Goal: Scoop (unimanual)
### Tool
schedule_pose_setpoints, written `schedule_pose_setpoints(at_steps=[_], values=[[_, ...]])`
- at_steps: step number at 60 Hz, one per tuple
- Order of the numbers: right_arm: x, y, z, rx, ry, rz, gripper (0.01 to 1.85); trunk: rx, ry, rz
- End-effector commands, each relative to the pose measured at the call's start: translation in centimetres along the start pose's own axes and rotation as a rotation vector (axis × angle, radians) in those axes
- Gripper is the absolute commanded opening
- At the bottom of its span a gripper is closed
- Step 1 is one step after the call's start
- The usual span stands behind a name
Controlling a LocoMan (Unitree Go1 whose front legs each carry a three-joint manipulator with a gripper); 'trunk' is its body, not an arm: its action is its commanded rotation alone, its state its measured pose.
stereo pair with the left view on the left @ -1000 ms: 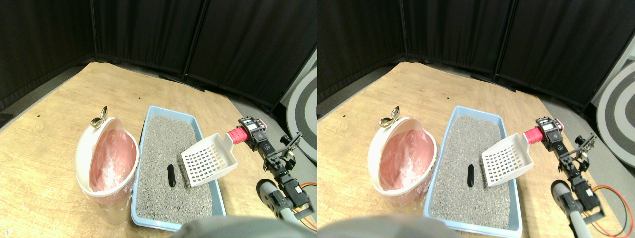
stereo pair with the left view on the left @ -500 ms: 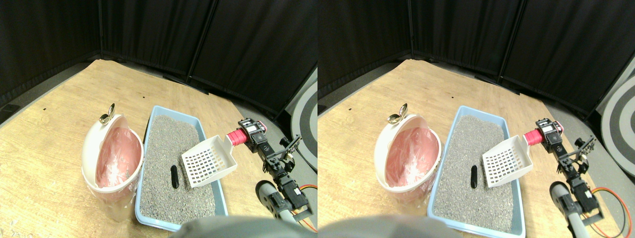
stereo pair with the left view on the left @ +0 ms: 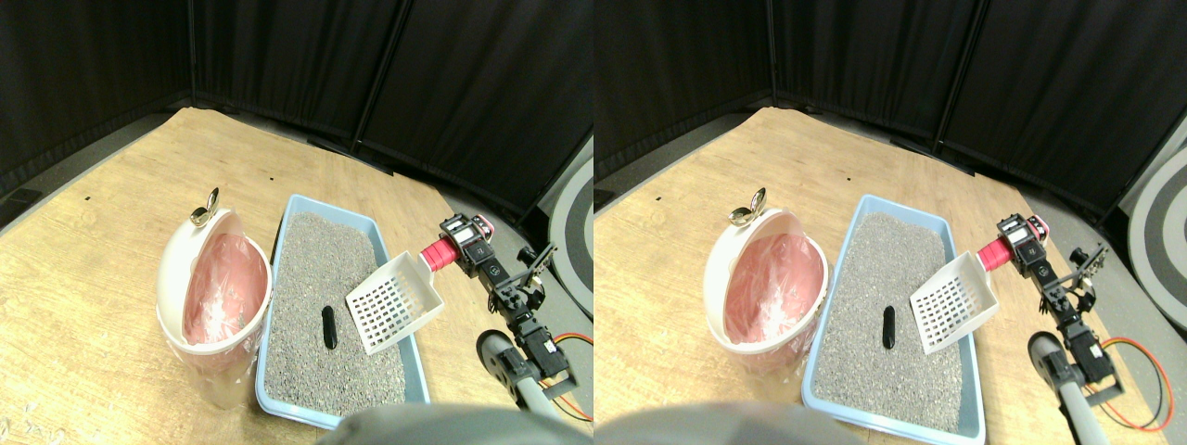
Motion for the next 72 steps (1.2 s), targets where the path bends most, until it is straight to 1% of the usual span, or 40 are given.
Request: schedule_pose_setpoints(at_steps=[1,7,8,9,13,14,18,20,26,27,30,31,34,37,42,44,45,50,51,56,57,61,65,68,69,71,72], values=[[0.3,0.2,0.8,-0.025,-0.045,-0.009,0.06,-0.023,0.023,0.016],[0.2,0.7,0.8,-0.017,-0.058,0.018,0.06,-0.024,0.027,0.019],[0.2,0.7,0.8,-0.017,-0.058,0.018,0.06,-0.025,0.03,0.02],[0.2,0.9,0.7,-0.001,-0.069,0.026,0.06,-0.025,0.03,0.02],[0.1,1.3,0.6,0.012,-0.071,0.035,0.06,-0.026,0.03,0.022],[0.1,1.4,0.6,0.019,-0.069,0.036,0.06,-0.027,0.034,0.025],[-0.3,2.1,0.7,0.029,-0.047,0.031,0.06,-0.027,0.035,0.027],[-0.5,2.6,0.6,0.03,-0.038,0.039,0.06,-0.032,0.038,0.031],[-0.7,3.4,0.7,0.036,-0.033,0.051,0.06,-0.035,0.039,0.035],[-0.8,3.9,0.7,0.047,-0.022,0.05,0.06,-0.036,0.04,0.036],[-0.9,4.3,0.7,0.058,-0.026,0.058,0.06,-0.038,0.041,0.038],[-0.9,4.7,0.6,0.071,-0.028,0.072,0.06,-0.04,0.042,0.041],[-1.1,5.2,0.7,0.082,-0.019,0.071,0.06,-0.044,0.043,0.044],[-1.1,5.8,0.6,0.116,-0.02,0.087,0.06,-0.048,0.048,0.048],[-1.3,7.0,0.7,0.133,-0.029,0.129,0.06,-0.059,0.053,0.058],[-1.3,7.1,0.7,0.135,-0.032,0.134,0.06,-0.066,0.056,0.063],[-1.3,7.8,0.7,0.151,-0.045,0.157,0.06,-0.069,0.057,0.068],[-1.4,8.7,0.8,0.161,-0.037,0.164,0.06,-0.086,0.065,0.084],[-1.5,9.3,0.9,0.171,-0.028,0.17,0.06,-0.091,0.067,0.09],[-1.5,10.1,0.9,0.195,-0.022,0.18,0.06,-0.109,0.068,0.113],[-1.4,10.7,0.7,0.199,-0.024,0.189,0.06,-0.11,0.068,0.115],[-1.3,11.3,0.3,0.221,-0.023,0.201,0.06,-0.118,0.069,0.125],[-1.1,11.8,-0.2,0.292,0.005,0.184,0.06,-0.12,0.069,0.134],[-1.0,11.9,-0.4,0.302,0.024,0.171,0.06,-0.12,0.068,0.135],[-0.8,11.9,-0.6,0.33,0.045,0.155,0.06,-0.118,0.065,0.135],[-0.7,11.8,-0.7,0.332,0.046,0.151,0.06,-0.118,0.065,0.135],[-0.7,11.8,-0.8,0.328,0.042,0.151,0.06,-0.114,0.06,0.133]])
